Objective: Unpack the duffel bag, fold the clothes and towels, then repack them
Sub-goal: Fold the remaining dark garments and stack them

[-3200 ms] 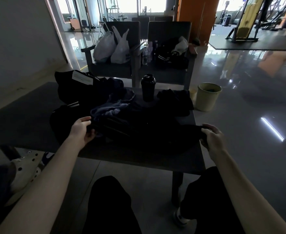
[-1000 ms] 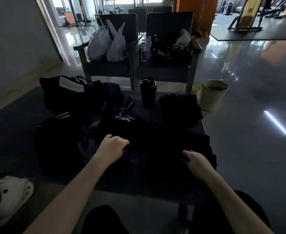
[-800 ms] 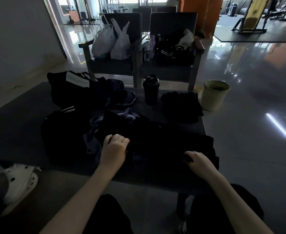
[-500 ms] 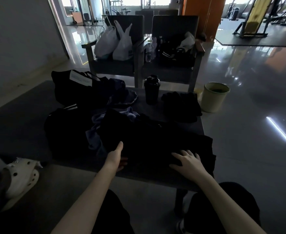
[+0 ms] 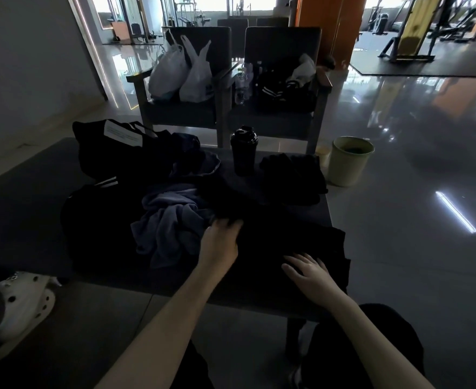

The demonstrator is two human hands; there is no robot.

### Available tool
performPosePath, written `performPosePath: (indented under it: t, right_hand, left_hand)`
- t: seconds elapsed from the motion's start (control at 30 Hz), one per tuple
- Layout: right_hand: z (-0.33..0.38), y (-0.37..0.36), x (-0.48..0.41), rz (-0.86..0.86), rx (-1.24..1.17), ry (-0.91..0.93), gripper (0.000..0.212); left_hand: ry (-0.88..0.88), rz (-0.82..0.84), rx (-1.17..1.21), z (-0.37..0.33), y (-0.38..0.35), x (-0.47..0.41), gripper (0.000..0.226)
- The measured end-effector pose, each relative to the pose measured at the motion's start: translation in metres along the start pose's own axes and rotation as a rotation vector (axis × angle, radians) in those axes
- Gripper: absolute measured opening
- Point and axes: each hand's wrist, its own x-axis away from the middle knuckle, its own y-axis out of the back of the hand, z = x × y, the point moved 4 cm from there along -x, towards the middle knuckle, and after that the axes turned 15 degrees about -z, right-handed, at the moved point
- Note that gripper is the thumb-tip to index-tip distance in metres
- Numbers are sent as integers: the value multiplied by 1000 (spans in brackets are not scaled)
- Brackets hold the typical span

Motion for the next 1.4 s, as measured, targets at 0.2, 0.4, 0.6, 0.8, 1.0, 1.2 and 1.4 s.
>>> performPosePath:
  t: [0.2,0.4,0.6,0.8,1.0,1.2,1.4]
  right_hand:
    - [-6,-3,-8,-25,-96,-75,49]
    - [-2,1,-13,-93,-426,-300,70]
    - [13,1,-28,-175,-630,-358,97]
    - [15,6,-34,-288,-574,-309,50]
    - [12,2,-33,-341,-478,-200,51]
    - [8,5,-34,-316,-508,-164,61]
    - [2,8,-27,-441,-286,-129,39]
  left_hand:
    - [-262,341,-97,-6,-27,32,38]
    - [-271,357,-90,-10,-20,29,32]
    - [-429,553,-284,-24,-25,37,34]
    - [-59,403,147,-7,-26,14,29]
    - [-231,348,-94,4,-54,-36,59]
    - [-368,277,14,-17,-55,-62,22]
    - [-308,298,-46,-40,-75,-29,55]
